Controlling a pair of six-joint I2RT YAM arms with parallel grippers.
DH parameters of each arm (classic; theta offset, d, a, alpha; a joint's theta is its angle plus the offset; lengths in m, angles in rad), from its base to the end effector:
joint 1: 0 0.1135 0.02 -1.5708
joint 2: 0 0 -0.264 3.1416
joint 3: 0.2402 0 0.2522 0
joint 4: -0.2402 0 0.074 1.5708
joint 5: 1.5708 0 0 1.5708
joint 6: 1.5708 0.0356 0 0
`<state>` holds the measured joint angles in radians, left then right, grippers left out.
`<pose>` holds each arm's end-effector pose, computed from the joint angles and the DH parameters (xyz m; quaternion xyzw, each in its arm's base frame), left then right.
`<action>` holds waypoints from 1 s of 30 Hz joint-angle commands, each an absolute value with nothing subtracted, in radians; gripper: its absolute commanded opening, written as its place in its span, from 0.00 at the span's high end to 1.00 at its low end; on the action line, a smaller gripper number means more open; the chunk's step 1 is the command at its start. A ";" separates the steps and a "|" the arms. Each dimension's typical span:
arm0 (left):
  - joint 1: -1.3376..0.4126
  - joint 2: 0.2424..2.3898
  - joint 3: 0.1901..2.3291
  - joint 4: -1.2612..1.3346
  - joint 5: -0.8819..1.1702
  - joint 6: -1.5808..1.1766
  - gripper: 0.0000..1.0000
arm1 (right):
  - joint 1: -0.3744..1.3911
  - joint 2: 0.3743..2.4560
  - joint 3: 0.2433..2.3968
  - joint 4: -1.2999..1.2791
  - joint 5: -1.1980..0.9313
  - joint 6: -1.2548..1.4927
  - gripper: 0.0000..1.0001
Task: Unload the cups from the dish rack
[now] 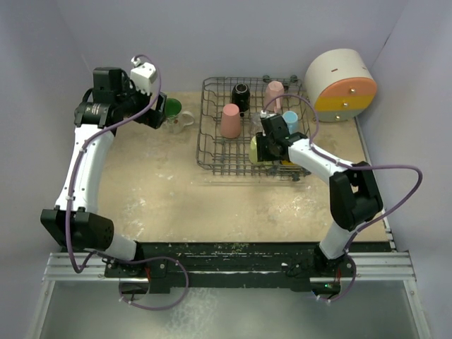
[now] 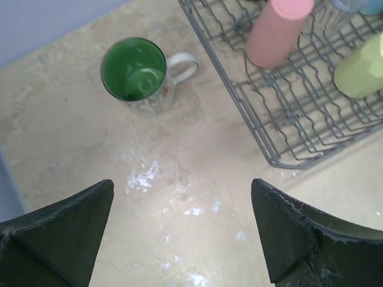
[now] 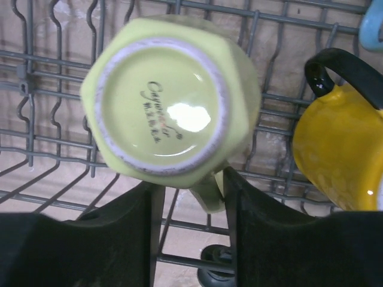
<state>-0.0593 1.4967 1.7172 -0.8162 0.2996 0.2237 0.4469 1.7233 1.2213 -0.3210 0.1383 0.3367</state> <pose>0.3146 -0.0292 0.4283 0.1924 0.8550 -0.0934 0.4725 0.3430 0.1589 0.2291 -0.0259 0.9287 0.0797 0.3613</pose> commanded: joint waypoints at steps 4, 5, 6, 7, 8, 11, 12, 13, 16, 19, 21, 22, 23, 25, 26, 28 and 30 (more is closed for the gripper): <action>-0.054 1.396 1.625 -0.827 0.346 0.186 0.01 | 0.475 1.736 1.240 -0.259 0.150 0.313 0.66; -0.054 1.386 1.613 -0.828 0.351 0.187 0.01 | 0.475 1.736 1.236 -0.258 0.152 0.314 0.66; -0.054 1.374 1.603 -0.832 0.366 0.186 0.01 | 0.475 1.738 1.234 -0.256 0.158 0.314 0.66; -0.054 1.365 1.593 -0.837 0.383 0.186 0.01 | 0.476 1.741 1.232 -0.255 0.161 0.314 0.67; -0.054 1.358 1.586 -0.839 0.399 0.181 0.01 | 0.476 1.744 1.232 -0.254 0.162 0.314 0.67; -0.054 1.340 1.569 -0.842 0.438 0.166 0.01 | 0.475 1.758 1.240 -0.258 0.164 0.314 0.72; -0.054 1.335 1.564 -0.842 0.446 0.164 0.01 | 0.476 1.760 1.245 -0.264 0.169 0.313 0.78; -0.054 1.331 1.561 -0.842 0.453 0.163 0.01 | 0.478 1.760 1.255 -0.270 0.175 0.313 0.85; -0.054 1.319 1.537 -0.842 0.485 0.174 0.01 | 0.490 1.740 1.284 -0.288 0.192 0.310 1.00; -0.054 1.286 1.469 -0.851 0.581 0.250 0.01 | 0.511 1.707 1.334 -0.319 0.211 0.306 1.00; -0.054 1.259 1.410 -0.854 0.624 0.314 0.01 | 0.530 1.689 1.376 -0.347 0.233 0.302 1.00; -0.054 1.246 1.387 -0.867 0.648 0.352 0.01 | 0.537 1.678 1.395 -0.362 0.244 0.303 1.00; -0.054 1.234 1.366 -0.884 0.673 0.393 0.01 | 0.544 1.666 1.413 -0.373 0.251 0.302 1.00; -0.054 1.202 1.325 -0.898 0.718 0.463 0.01 | 0.555 1.634 1.436 -0.381 0.261 0.304 1.00; -0.054 1.183 1.305 -0.901 0.735 0.481 0.01 | 0.560 1.619 1.446 -0.383 0.265 0.307 1.00; -0.054 1.152 1.277 -0.900 0.763 0.523 0.01 | 0.567 1.589 1.469 -0.390 0.254 0.321 1.00; -0.054 1.128 1.254 -0.887 0.770 0.549 0.01 | 0.572 1.555 1.493 -0.396 0.216 0.342 1.00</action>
